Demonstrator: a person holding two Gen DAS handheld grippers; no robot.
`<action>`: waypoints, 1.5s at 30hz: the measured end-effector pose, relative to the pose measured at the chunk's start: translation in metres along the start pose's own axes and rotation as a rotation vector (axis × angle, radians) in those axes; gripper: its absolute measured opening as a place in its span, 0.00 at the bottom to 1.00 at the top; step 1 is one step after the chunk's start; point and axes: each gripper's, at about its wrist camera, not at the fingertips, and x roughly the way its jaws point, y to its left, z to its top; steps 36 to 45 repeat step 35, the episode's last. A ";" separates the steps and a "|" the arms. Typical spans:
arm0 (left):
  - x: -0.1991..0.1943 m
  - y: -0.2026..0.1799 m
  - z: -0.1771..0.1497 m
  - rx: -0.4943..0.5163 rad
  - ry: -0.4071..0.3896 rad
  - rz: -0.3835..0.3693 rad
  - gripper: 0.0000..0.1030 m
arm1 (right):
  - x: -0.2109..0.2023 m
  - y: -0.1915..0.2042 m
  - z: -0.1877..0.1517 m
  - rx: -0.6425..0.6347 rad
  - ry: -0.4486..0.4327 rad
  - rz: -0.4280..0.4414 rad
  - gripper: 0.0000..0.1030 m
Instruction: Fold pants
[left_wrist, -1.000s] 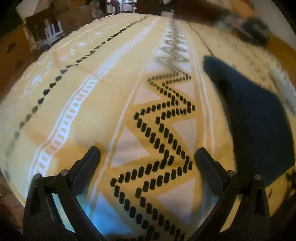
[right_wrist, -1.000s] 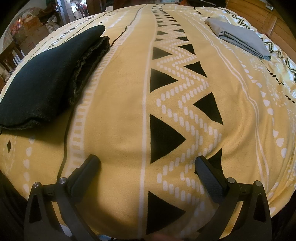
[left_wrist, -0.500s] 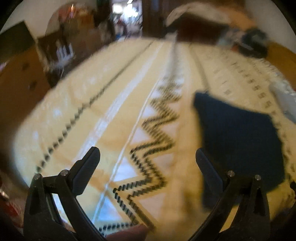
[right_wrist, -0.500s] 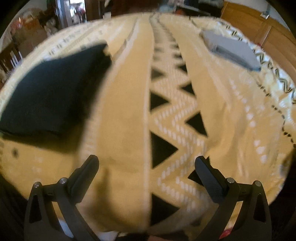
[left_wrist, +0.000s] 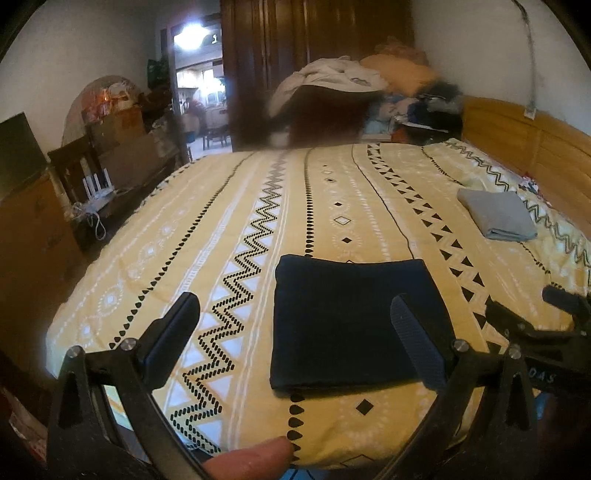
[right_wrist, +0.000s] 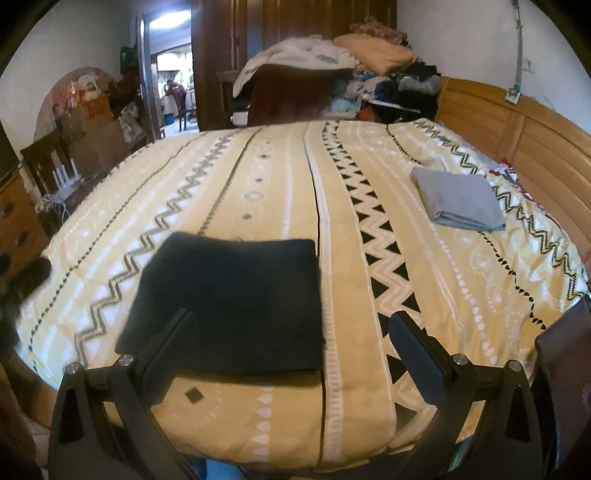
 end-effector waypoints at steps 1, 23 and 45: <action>-0.002 -0.002 0.000 0.004 0.001 -0.001 1.00 | -0.001 0.000 0.003 0.000 0.001 0.001 1.00; -0.006 -0.004 -0.003 -0.008 0.036 0.002 1.00 | -0.015 0.009 0.008 -0.034 0.013 0.051 1.00; 0.000 -0.012 -0.008 -0.002 0.068 -0.010 1.00 | -0.017 0.010 0.009 -0.045 -0.001 0.048 1.00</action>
